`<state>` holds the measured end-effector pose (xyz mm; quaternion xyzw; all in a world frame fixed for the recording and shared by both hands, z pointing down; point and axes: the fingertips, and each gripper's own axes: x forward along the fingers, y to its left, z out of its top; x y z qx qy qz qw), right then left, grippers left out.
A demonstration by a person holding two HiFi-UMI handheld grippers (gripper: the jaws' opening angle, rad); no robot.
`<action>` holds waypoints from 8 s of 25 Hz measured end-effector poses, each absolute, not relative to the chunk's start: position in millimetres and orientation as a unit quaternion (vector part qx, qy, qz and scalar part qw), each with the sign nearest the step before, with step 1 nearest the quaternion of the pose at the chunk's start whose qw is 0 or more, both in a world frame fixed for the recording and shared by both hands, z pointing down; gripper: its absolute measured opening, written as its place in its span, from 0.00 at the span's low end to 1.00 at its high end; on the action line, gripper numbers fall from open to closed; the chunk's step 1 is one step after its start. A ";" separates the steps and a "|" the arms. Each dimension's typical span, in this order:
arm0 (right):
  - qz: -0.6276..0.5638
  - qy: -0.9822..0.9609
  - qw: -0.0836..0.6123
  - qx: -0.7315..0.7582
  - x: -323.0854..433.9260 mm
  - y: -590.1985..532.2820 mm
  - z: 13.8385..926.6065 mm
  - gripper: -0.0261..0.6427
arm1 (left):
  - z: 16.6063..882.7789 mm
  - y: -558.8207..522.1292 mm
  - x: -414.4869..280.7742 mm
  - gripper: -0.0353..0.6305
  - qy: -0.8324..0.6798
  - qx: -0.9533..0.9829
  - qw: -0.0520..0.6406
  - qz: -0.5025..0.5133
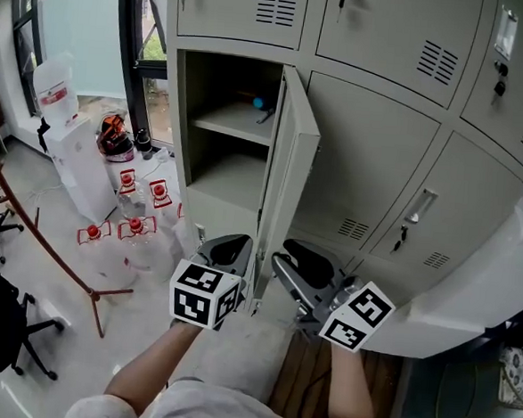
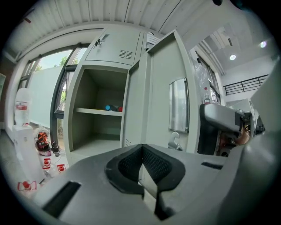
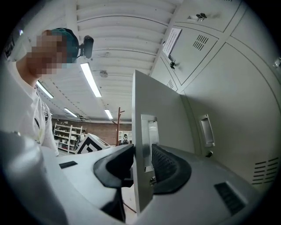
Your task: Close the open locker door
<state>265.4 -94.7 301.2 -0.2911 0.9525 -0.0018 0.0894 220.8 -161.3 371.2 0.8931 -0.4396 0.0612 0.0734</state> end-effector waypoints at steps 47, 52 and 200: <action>0.038 0.966 0.052 -0.249 110.1 -152.3 298.1 0.19 | 382.8 -229.8 71.0 0.06 -0.499 0.859 0.107 0.036; 0.045 0.962 0.043 -0.266 86.3 -171.7 297.2 0.19 | 386.6 -249.4 44.4 0.06 -0.494 0.861 0.113 0.036; 0.030 0.753 -0.023 -0.657 112.4 -265.0 350.7 0.05 | 369.8 -299.3 72.3 0.06 -0.319 0.944 0.073 0.027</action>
